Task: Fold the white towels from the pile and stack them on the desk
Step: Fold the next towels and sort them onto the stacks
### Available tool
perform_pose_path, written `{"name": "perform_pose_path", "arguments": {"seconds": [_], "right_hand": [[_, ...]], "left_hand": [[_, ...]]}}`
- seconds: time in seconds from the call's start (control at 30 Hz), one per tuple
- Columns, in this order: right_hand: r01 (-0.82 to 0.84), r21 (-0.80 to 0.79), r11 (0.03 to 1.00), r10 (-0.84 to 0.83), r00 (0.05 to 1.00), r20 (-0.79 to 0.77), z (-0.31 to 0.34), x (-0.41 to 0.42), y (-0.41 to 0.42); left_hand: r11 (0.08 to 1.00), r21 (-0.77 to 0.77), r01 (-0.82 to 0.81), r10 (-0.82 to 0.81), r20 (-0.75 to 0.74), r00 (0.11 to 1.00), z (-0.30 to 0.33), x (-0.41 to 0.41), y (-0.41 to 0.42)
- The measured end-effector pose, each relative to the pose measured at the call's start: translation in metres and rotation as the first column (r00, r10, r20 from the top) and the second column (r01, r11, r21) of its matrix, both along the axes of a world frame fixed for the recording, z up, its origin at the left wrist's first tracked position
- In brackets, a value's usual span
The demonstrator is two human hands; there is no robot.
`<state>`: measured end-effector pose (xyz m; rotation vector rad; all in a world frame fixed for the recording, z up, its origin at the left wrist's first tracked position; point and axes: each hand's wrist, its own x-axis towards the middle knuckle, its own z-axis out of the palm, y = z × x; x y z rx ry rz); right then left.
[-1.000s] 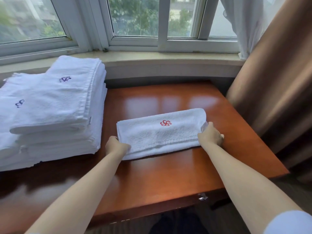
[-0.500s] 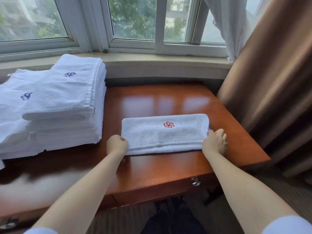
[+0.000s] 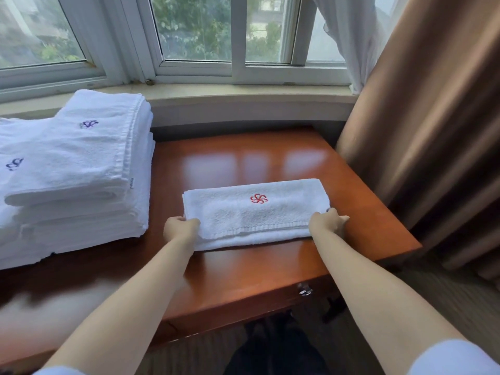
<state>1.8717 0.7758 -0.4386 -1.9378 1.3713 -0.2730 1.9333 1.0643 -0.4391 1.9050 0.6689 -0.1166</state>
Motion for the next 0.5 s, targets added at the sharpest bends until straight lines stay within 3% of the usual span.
{"name": "perform_pose_path", "arguments": {"seconds": [0.13,0.2,0.3,0.37,0.43,0.5], "right_hand": [[-0.029,-0.059,0.998,0.042,0.971,0.237,-0.006,0.005,0.002],[-0.04,-0.054,0.998,0.054,0.957,0.285,-0.004,0.007,0.003],[0.042,0.048,0.998,-0.056,0.931,0.361,0.008,0.01,0.003],[0.089,0.063,0.994,-0.108,0.896,0.432,0.018,0.011,0.0],[0.122,0.052,0.991,-0.132,0.875,0.466,0.024,0.008,-0.006],[0.085,0.055,0.995,-0.1,0.918,0.385,0.018,-0.001,-0.01]], "left_hand": [[0.974,0.183,0.131,-0.141,0.039,0.989,0.005,-0.001,-0.001],[0.979,0.169,0.114,-0.131,0.091,0.987,0.007,-0.002,-0.001],[0.983,0.177,0.056,-0.112,0.324,0.939,0.018,0.001,0.0],[0.996,0.088,-0.011,-0.029,0.439,0.898,0.03,0.005,0.0],[0.995,-0.021,-0.094,0.093,0.462,0.882,0.034,0.008,0.001],[0.993,0.02,-0.115,0.099,0.369,0.924,0.024,0.004,0.005]]}}
